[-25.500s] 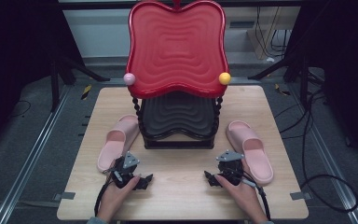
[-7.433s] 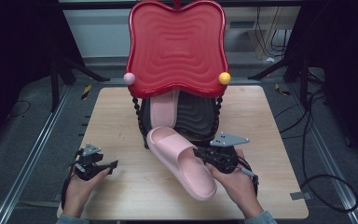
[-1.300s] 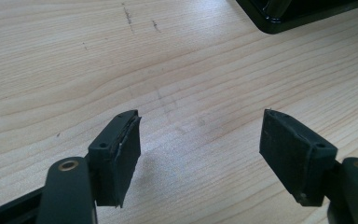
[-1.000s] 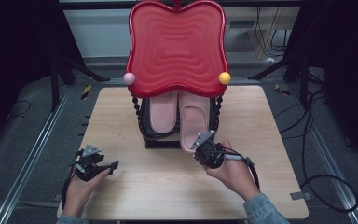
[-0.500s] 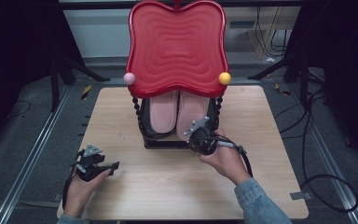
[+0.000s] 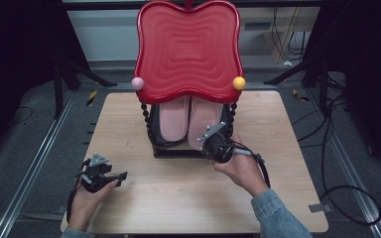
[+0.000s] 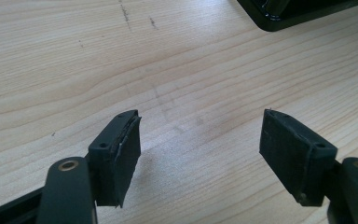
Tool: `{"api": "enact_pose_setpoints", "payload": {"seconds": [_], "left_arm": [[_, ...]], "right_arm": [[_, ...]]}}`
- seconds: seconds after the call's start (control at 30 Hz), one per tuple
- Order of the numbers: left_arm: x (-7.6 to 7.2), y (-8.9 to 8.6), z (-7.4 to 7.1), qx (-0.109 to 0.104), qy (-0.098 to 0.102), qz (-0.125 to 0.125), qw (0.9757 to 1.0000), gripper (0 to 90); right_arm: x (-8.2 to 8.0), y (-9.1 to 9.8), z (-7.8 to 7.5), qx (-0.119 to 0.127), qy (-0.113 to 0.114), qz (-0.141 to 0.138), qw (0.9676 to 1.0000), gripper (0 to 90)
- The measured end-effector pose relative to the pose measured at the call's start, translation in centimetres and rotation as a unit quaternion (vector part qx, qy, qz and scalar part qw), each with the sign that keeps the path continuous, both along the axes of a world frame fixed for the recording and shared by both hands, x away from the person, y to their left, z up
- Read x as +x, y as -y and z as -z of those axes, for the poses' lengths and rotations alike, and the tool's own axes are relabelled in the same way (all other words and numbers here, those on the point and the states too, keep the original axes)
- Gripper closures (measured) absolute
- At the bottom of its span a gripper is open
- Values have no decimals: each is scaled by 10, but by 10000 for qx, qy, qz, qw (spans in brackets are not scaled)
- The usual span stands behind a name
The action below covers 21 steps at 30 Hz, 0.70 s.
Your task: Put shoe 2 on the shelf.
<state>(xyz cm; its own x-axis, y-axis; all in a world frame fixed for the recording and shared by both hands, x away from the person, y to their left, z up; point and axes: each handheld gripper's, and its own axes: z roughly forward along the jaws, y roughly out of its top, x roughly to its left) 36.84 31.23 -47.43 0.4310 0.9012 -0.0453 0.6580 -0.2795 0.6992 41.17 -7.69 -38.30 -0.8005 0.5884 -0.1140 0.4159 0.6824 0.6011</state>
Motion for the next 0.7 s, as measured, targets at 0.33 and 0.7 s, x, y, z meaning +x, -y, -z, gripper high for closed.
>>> {"api": "enact_pose_setpoints", "payload": {"seconds": [0.33, 0.7], "left_arm": [[0, -1, -1, -4, 17, -8, 10000, 286], [-1, -4, -3, -39, 38, -46, 10000, 286]], "right_arm": [[18, -1, -6, 155, 41, 197, 9997, 900], [27, 0, -4, 184, 22, 343, 9992, 900]]}}
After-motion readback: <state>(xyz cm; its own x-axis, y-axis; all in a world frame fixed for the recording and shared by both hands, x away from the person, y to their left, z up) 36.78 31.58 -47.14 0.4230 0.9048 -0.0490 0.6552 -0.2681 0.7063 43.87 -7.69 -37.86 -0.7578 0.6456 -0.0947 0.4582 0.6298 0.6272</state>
